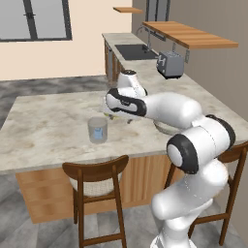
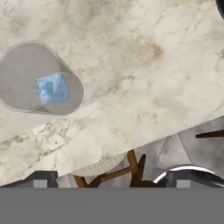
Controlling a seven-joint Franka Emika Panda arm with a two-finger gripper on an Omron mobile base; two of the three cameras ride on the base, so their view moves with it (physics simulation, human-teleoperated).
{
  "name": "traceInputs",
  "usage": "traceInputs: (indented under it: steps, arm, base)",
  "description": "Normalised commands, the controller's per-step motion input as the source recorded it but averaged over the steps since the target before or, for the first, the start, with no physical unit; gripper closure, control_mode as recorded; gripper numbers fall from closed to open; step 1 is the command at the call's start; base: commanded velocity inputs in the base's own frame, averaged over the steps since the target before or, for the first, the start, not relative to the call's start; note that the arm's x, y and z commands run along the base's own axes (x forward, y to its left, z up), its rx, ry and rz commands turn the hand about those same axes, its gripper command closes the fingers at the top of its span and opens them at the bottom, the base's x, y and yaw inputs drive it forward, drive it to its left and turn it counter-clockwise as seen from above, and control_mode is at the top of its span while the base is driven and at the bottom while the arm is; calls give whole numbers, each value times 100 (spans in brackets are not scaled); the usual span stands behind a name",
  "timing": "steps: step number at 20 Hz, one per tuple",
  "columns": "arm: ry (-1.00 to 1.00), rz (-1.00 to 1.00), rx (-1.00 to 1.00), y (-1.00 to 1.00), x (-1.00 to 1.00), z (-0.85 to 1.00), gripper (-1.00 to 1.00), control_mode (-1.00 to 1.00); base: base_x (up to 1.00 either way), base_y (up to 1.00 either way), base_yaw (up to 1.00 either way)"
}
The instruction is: There are two ice cubes in the ice bowl. Place both ice cubes in the glass cup.
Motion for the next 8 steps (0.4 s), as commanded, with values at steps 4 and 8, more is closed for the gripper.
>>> traceInputs:
  steps: [4, 8]
  arm:
    - [-23, 28, 0, -100, -100, 2, -100, -100]
    - [-78, 43, 0, -88, -62, 7, -100, -100]
  base:
    - [0, 0, 0]
    - [0, 0, 0]
